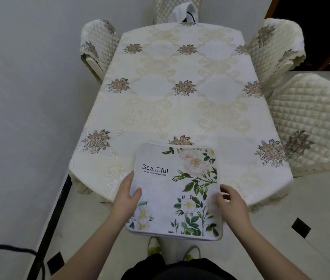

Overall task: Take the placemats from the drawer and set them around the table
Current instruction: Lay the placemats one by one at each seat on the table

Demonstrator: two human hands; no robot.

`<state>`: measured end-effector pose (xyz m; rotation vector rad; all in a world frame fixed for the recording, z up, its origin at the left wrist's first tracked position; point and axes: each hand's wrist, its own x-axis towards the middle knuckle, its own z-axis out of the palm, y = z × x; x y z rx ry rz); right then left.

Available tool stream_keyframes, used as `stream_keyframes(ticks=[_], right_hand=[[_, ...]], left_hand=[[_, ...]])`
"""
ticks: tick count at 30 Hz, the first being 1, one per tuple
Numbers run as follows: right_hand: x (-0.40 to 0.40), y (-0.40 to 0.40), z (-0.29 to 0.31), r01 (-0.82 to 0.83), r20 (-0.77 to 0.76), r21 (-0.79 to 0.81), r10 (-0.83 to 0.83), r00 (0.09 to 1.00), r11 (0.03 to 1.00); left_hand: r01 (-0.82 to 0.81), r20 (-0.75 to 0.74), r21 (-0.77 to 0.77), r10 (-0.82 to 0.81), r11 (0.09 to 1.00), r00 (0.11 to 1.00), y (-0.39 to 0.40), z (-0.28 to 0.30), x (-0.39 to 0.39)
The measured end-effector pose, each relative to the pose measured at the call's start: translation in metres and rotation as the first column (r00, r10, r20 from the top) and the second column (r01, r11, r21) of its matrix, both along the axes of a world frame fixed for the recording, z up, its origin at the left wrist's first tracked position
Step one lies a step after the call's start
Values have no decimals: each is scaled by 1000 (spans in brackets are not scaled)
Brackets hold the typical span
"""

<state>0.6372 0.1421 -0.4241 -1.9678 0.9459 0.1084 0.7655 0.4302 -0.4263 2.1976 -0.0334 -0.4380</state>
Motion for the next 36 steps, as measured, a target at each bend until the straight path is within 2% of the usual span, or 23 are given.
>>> stream_keyframes(ticks=[4, 8, 12, 16, 23, 30, 36], right_hand=[[5, -1, 2, 34, 28, 103, -37, 999, 994], [10, 1, 7, -41, 51, 176, 32, 998, 984], [14, 0, 13, -93, 88, 167, 79, 993, 982], [5, 2, 22, -85, 106, 154, 70, 992, 984], [-29, 12, 51, 66, 208, 162, -100, 973, 985], [-75, 56, 91, 250, 317, 126, -278, 907, 960], [-126, 75, 116, 411, 388, 75, -406, 828, 909]], left_hand=[[-53, -24, -93, 51, 994, 998, -1, 10, -9], [-80, -43, -94, 76, 992, 996, -6, 18, -15], [-105, -42, -62, 103, 993, 994, -7, 22, -12], [-87, -9, -105, 87, 991, 996, 0, 28, -12], [-71, -96, -357, 39, 931, 995, 16, 47, -12], [92, -66, -488, -142, 868, 988, 29, 71, -12], [200, -85, -574, -301, 794, 950, 6, 89, -23]])
